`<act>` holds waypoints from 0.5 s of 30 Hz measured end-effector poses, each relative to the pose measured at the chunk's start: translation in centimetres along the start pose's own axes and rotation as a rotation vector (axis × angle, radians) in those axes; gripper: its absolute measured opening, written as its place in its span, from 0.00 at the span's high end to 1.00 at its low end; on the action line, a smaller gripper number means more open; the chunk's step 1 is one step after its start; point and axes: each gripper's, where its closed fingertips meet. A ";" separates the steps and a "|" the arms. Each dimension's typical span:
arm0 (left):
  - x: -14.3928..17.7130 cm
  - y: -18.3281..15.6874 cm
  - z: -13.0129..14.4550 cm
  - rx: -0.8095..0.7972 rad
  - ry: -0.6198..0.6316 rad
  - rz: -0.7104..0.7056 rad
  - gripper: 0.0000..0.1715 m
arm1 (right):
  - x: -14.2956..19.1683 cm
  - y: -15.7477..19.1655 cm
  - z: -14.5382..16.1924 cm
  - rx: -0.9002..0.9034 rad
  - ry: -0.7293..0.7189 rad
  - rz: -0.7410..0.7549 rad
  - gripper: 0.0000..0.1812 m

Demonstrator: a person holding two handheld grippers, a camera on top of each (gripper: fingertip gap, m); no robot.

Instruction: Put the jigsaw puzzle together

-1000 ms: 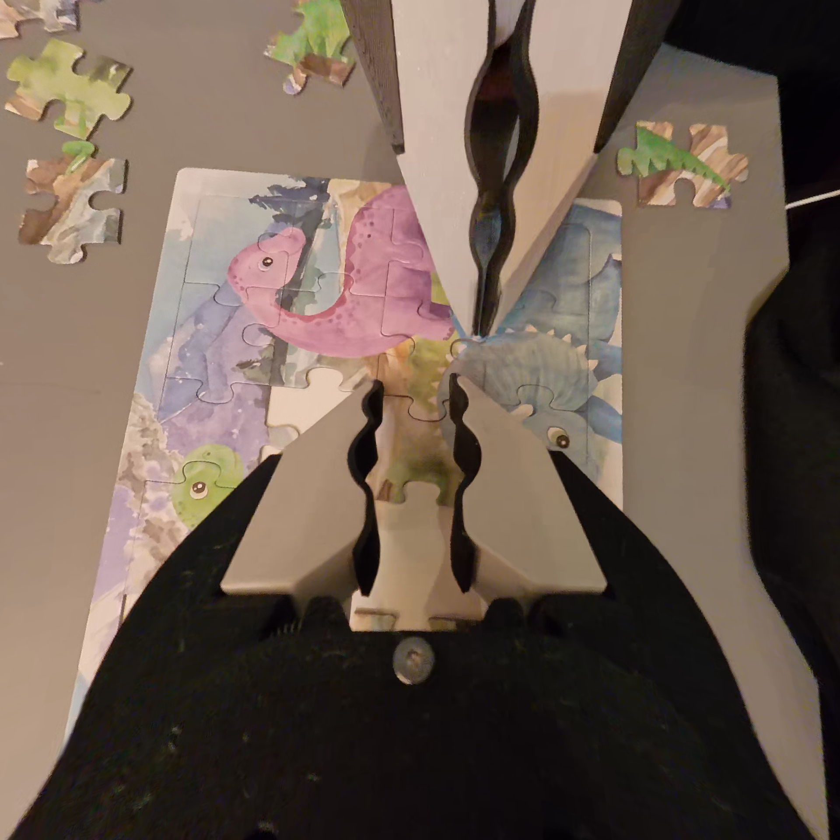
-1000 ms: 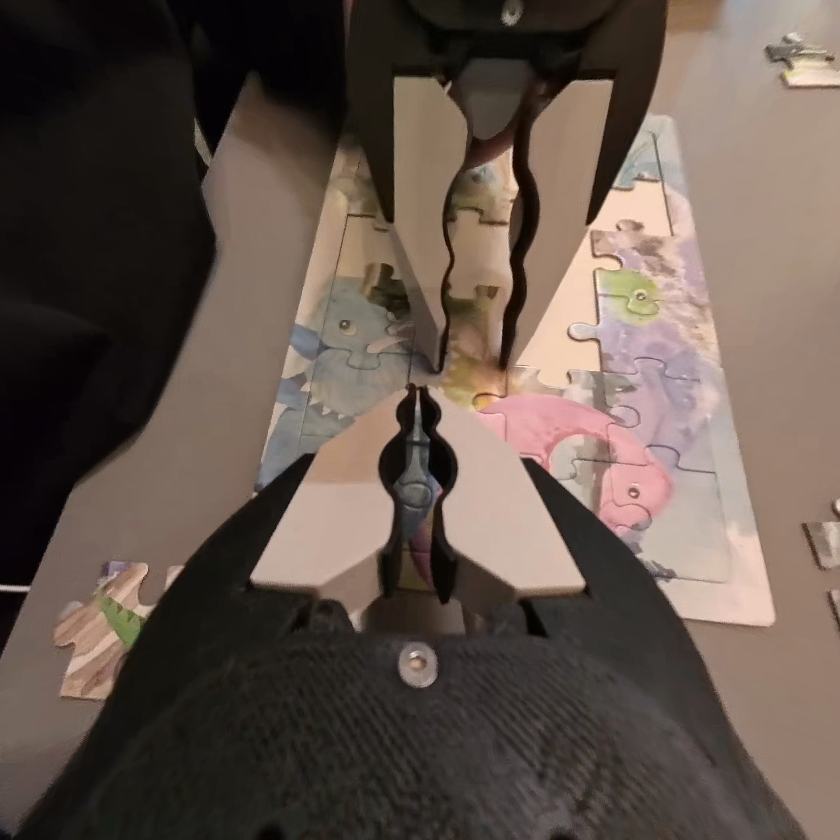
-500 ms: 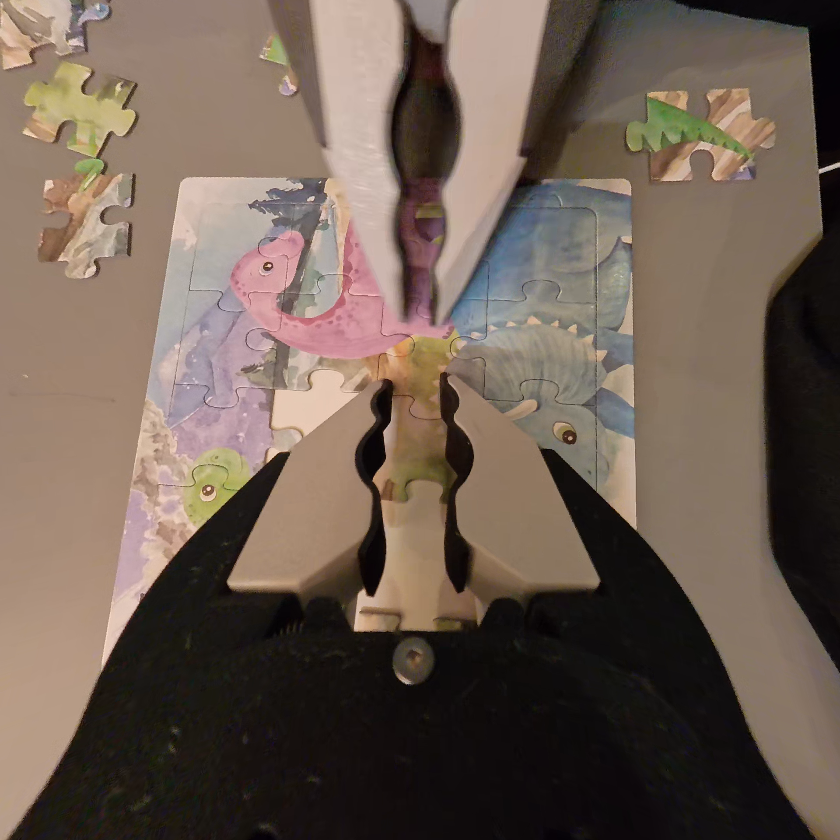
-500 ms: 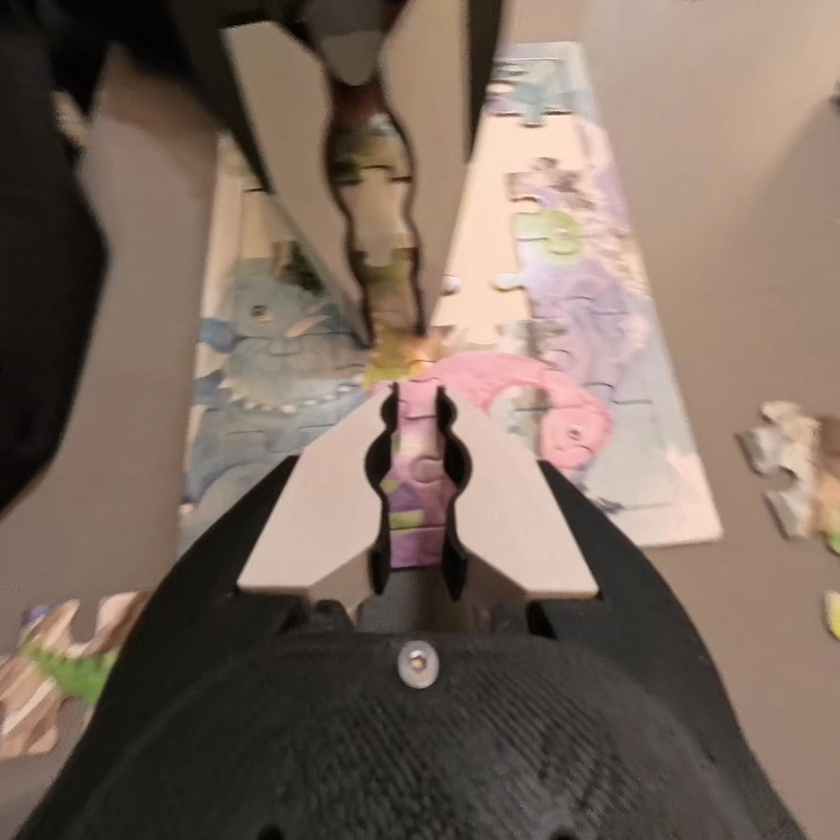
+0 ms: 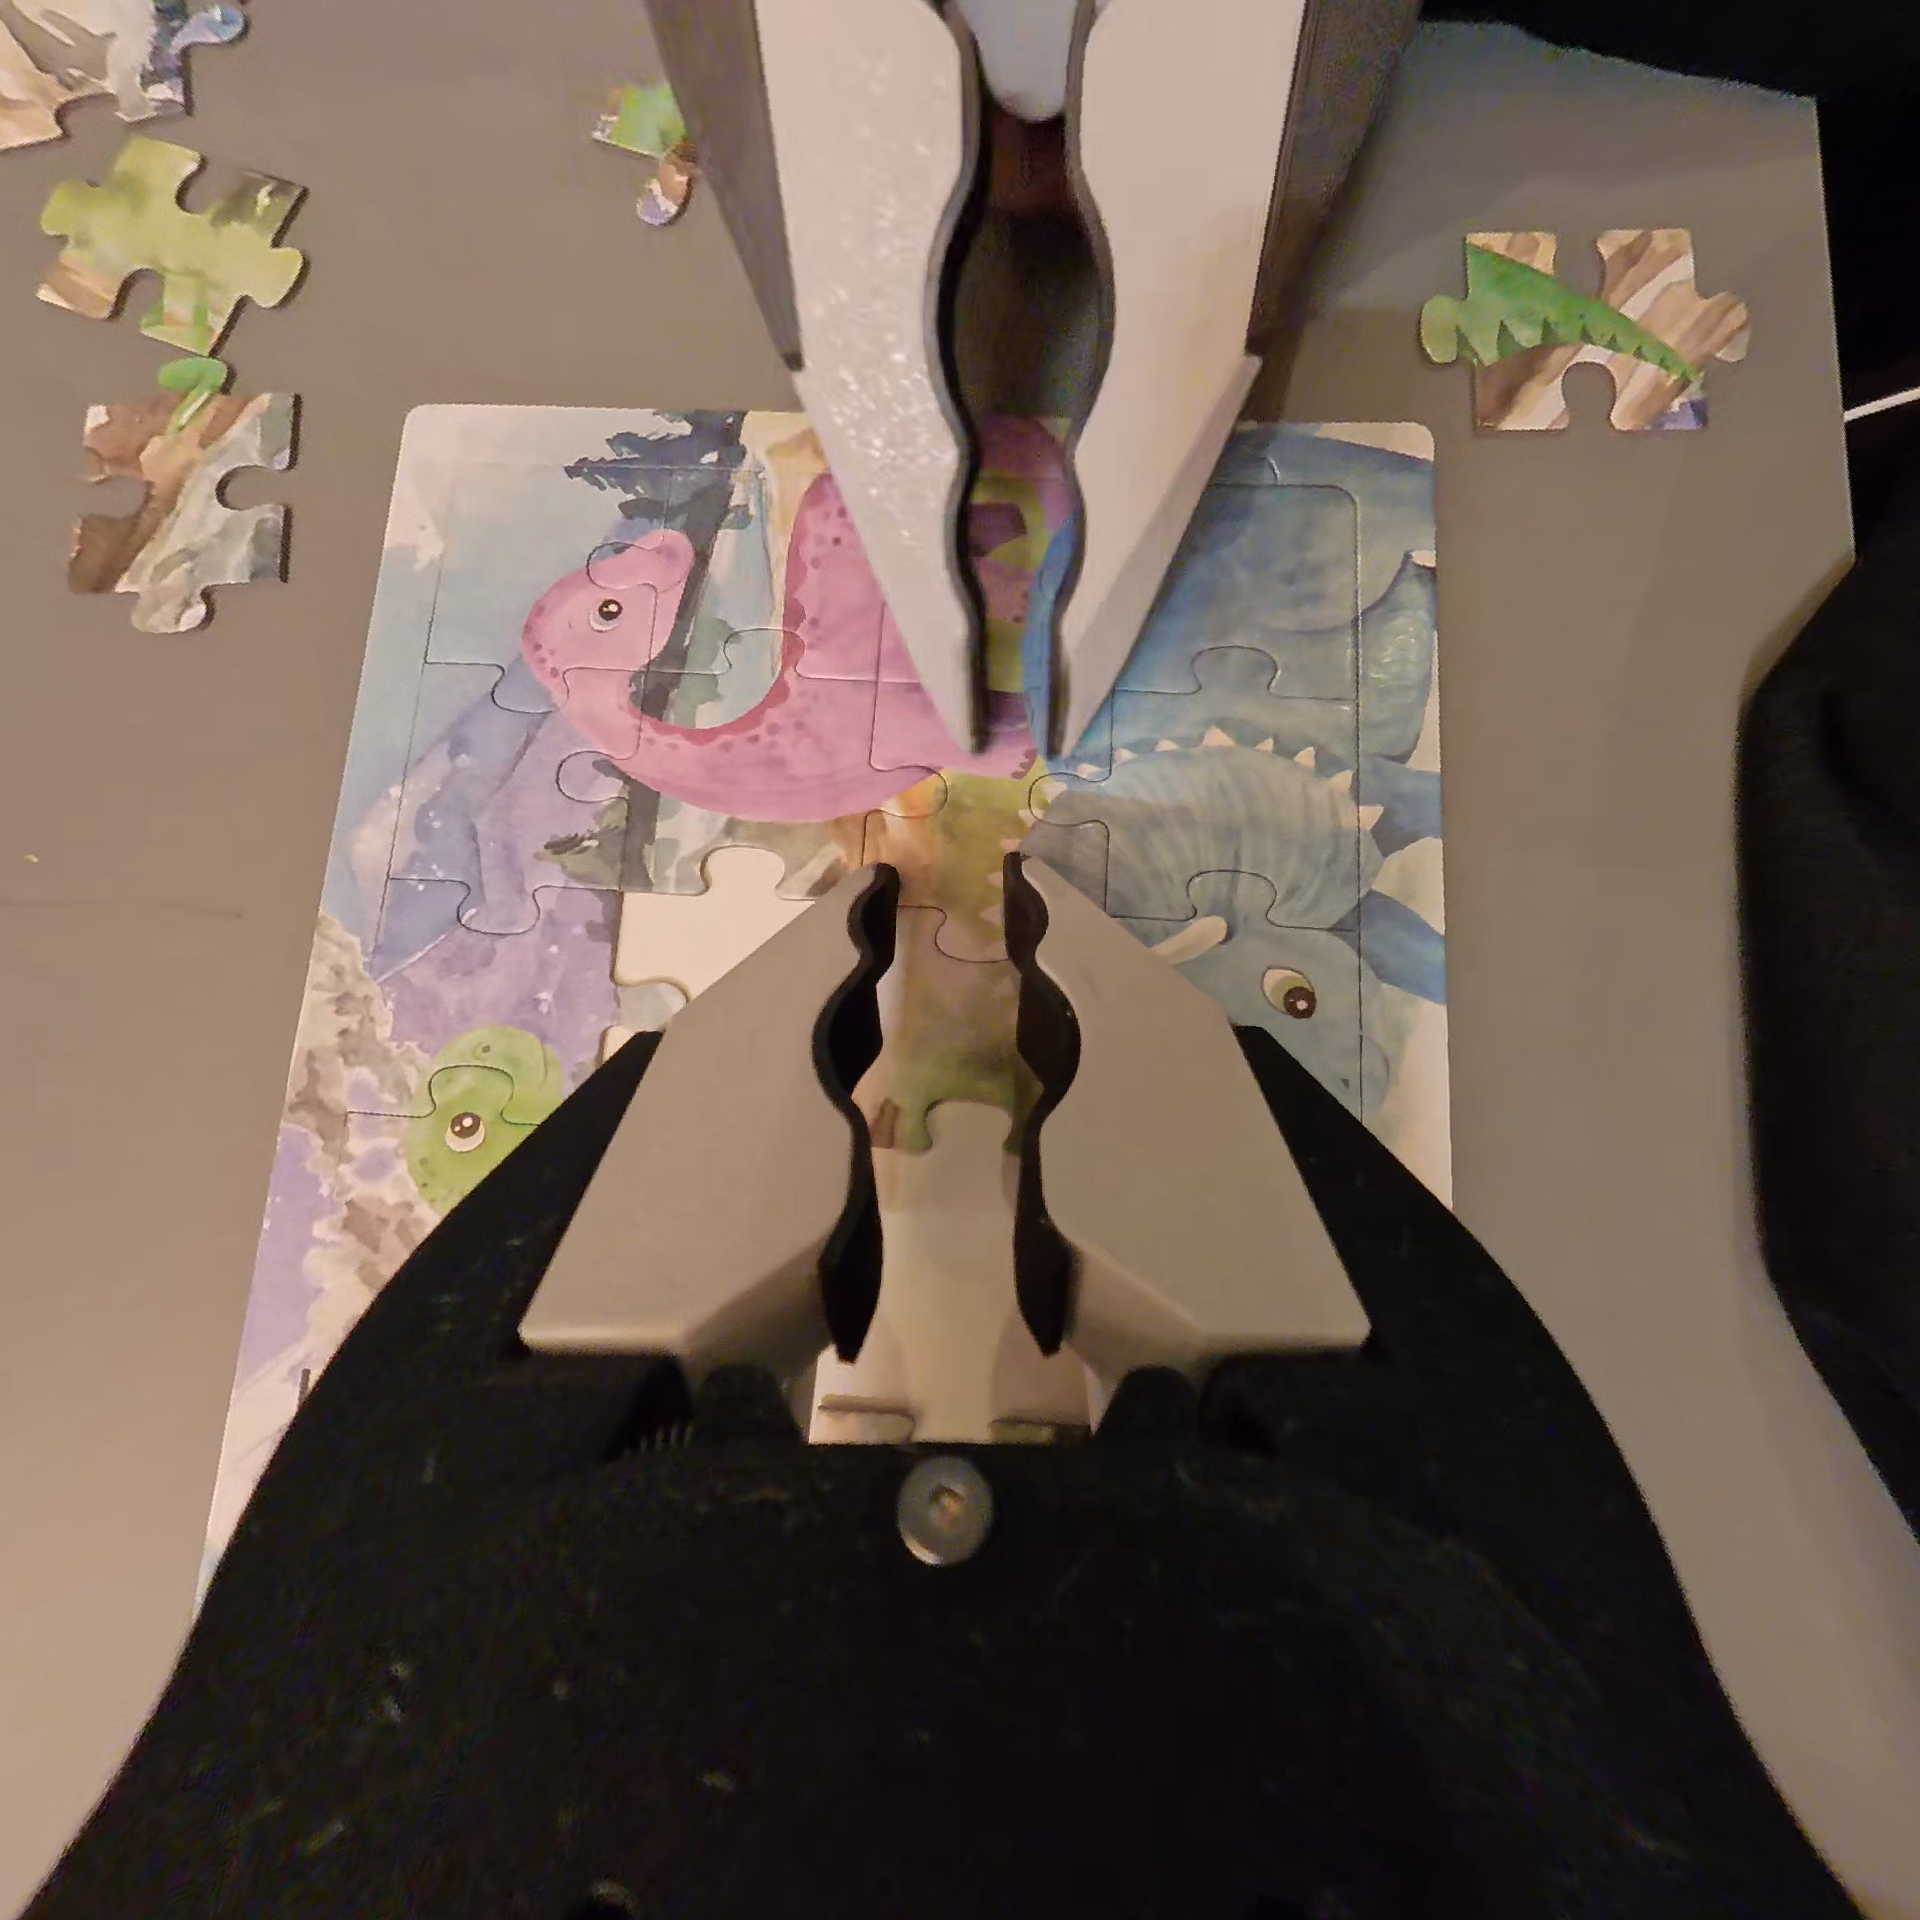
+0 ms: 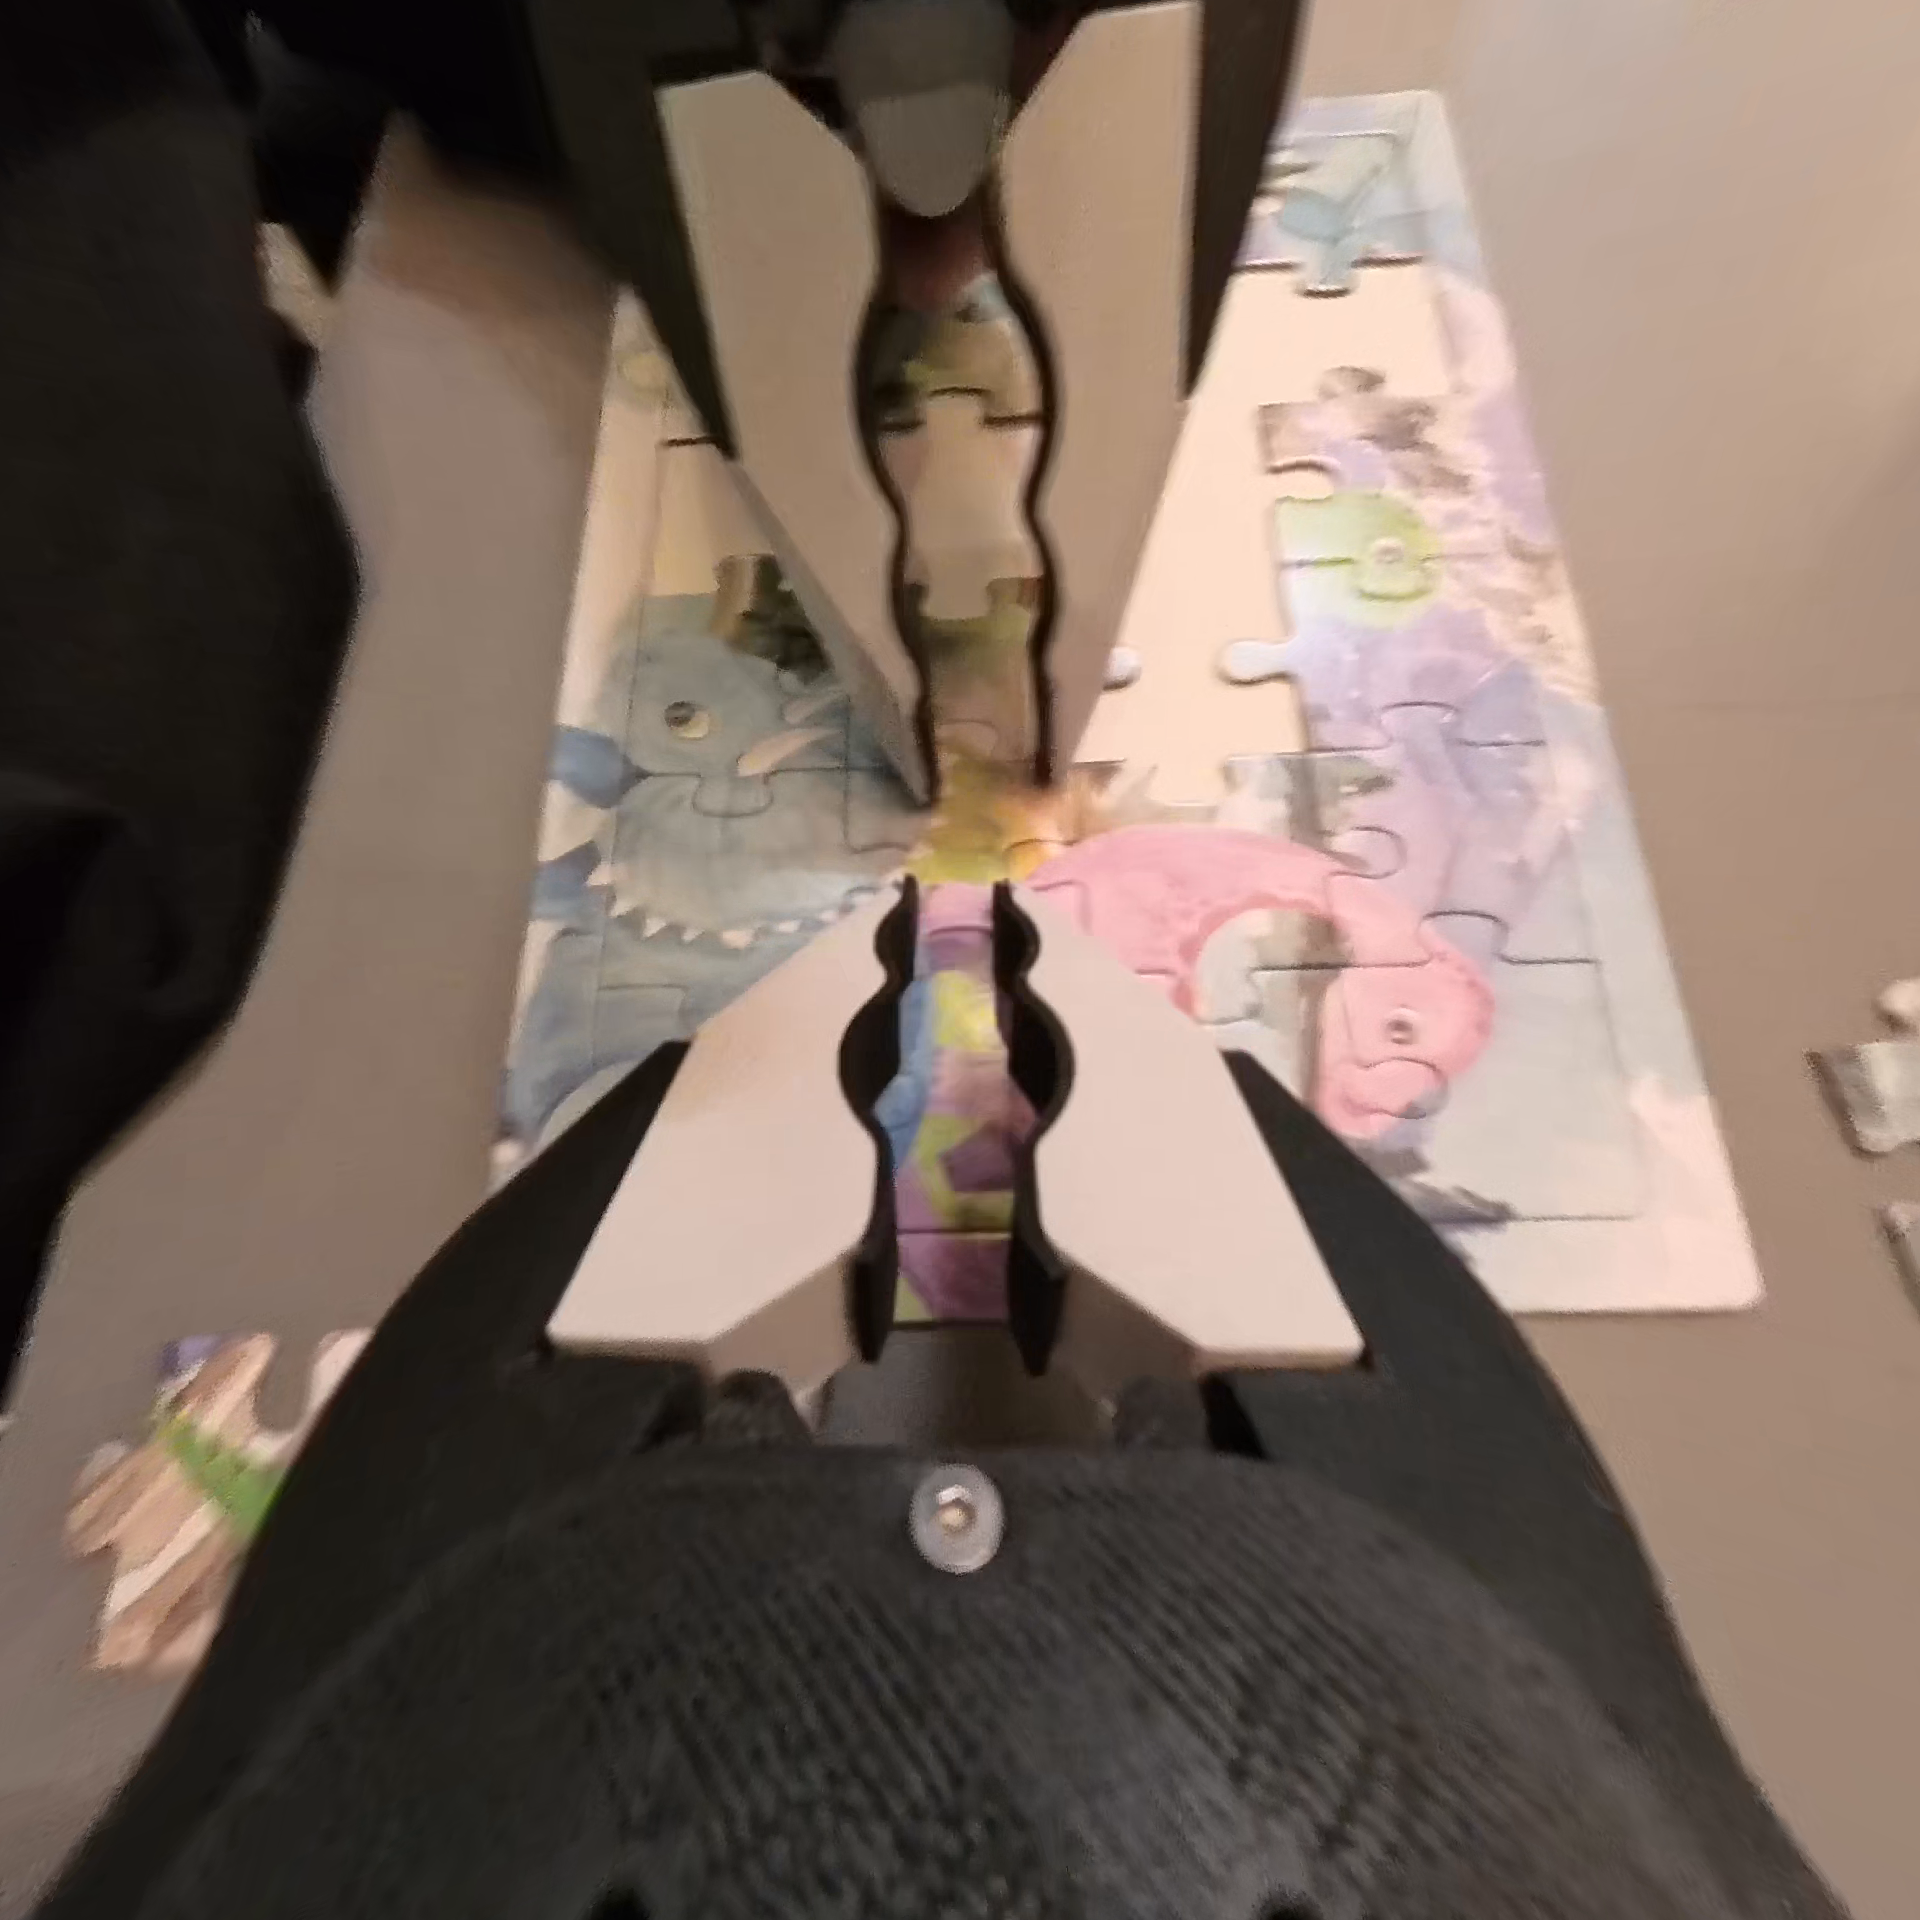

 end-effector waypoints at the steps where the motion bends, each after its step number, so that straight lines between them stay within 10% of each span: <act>1: 0.0 0.0 0.0 0.000 0.000 0.001 0.88 | -0.1 -1.1 0.1 -0.004 0.014 0.070 0.87; 3: 0.0 0.0 0.0 0.002 -0.001 0.003 0.88 | 0.0 -2.0 0.3 -0.037 0.020 0.099 0.76; 7: 0.0 0.0 0.0 0.001 -0.002 0.004 0.88 | 0.1 0.0 0.1 -0.005 0.000 -0.007 0.96; 10: 0.0 0.0 0.0 0.001 -0.002 0.003 0.88 | 0.3 -2.6 0.6 -0.038 0.027 0.138 0.73; 13: 0.0 0.0 0.0 -0.001 -0.001 0.002 0.88 | 0.3 0.3 0.2 -0.005 -0.004 -0.033 0.97; 15: 0.0 0.0 0.0 -0.003 -0.002 -0.001 0.88 | 0.2 -0.3 0.2 0.031 0.006 0.029 0.92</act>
Point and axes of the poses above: each gripper's, where its closed fingertips meet, x back along the fingers, z out of its underside, y = z × x across the jaws, and after that the axes turned 12 degrees about x, right-handed
